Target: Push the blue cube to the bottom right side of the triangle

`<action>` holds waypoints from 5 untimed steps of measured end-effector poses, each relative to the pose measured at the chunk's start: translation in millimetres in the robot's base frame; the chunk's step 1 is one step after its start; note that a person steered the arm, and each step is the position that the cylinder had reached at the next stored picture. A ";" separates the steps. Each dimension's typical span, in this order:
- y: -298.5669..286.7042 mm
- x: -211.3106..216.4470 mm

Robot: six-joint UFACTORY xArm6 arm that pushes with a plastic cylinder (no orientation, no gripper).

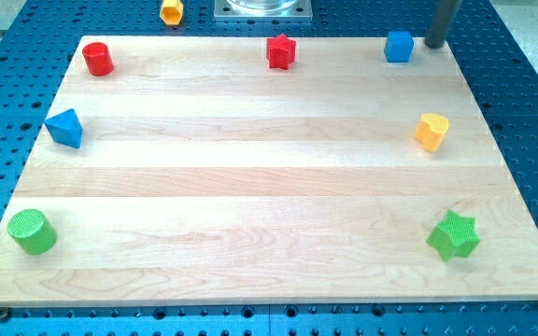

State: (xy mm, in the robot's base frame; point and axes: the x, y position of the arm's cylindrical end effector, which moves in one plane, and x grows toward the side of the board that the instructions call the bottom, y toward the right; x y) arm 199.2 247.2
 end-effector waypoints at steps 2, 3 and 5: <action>-256.9 104.7; -297.2 122.5; -231.8 98.7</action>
State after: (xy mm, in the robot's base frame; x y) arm 297.9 15.3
